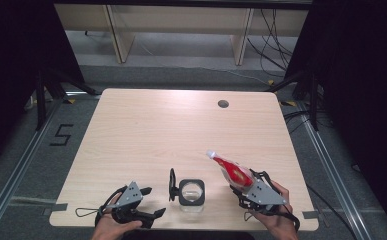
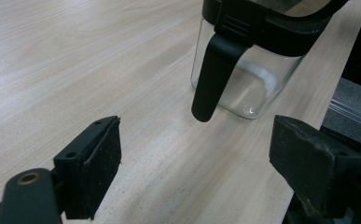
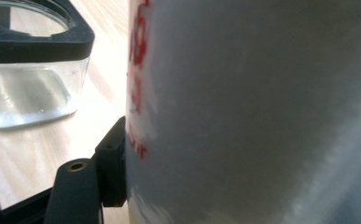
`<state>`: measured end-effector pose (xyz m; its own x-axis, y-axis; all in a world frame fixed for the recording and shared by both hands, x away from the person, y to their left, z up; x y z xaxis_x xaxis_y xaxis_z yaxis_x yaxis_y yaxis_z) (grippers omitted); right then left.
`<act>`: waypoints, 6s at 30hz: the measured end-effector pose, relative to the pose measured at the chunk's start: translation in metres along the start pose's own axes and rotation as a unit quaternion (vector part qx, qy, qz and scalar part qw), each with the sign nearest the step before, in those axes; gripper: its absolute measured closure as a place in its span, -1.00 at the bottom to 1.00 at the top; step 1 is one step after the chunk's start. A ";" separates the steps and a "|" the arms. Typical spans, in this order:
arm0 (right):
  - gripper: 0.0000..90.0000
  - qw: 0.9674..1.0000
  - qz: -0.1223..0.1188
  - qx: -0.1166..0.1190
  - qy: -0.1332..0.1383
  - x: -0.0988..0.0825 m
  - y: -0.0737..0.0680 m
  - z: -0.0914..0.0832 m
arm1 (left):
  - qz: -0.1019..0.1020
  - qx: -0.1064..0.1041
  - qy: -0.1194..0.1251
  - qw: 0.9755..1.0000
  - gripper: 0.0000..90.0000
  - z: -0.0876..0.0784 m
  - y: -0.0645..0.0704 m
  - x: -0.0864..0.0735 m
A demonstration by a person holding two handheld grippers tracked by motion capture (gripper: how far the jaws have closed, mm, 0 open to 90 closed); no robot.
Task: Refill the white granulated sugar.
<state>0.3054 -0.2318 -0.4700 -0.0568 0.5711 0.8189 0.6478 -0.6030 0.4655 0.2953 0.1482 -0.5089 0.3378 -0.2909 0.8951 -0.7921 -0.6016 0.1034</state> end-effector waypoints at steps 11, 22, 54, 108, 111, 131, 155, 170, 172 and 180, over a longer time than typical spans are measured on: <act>-0.22 0.994 -0.098 -0.030 -0.043 0.003 -0.015 -0.022 | -0.009 0.003 -0.003 1.000 -0.64 -0.001 0.001 0.000; -0.22 0.977 -0.196 -0.043 -0.076 0.003 -0.029 -0.025 | -0.008 0.004 -0.007 1.000 -0.64 -0.001 0.001 0.000; -0.20 0.874 -0.454 -0.096 -0.144 0.010 -0.045 -0.020 | -0.009 0.001 -0.001 1.000 -0.64 0.000 0.001 0.000; -0.15 0.812 -0.551 -0.144 -0.128 0.028 -0.037 -0.027 | -0.005 0.002 0.002 1.000 -0.64 0.000 0.001 0.001; -0.15 0.793 -0.580 -0.142 -0.123 0.034 -0.036 -0.027 | -0.007 0.003 0.002 1.000 -0.64 0.000 0.001 0.001; -0.14 0.799 -0.569 -0.153 -0.123 0.034 -0.034 -0.030 | -0.010 0.004 0.003 1.000 -0.64 0.000 0.001 0.001; -0.14 0.799 -0.571 -0.149 -0.118 0.035 -0.035 -0.030 | 0.005 0.001 0.002 1.000 -0.64 -0.001 -0.001 0.002; -0.13 0.805 -0.561 -0.151 -0.116 0.035 -0.032 -0.031 | 0.005 0.001 0.003 1.000 -0.64 -0.001 -0.001 0.002; -0.14 0.807 -0.559 -0.152 -0.113 0.035 -0.033 -0.031 | -0.004 0.001 0.005 1.000 -0.64 0.000 0.001 0.001; -0.14 0.810 -0.554 -0.152 -0.119 0.035 -0.033 -0.032 | -0.009 0.005 0.002 1.000 -0.64 -0.001 0.001 0.001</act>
<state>0.2581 -0.2096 -0.4461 -0.3046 0.9244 -0.2295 0.0795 0.2648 0.9610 0.2949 0.1479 -0.5074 0.3503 -0.2758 0.8951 -0.7804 -0.6144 0.1161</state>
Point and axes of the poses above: each handheld gripper's, and its own axes: z roughly forward along the jaws, x roughly out of its top, y roughly to its right, the point moved 1 cm from there along z, roughly forward along the jaws, and after that the axes turned 5 degrees about y, right-handed, at the moved point
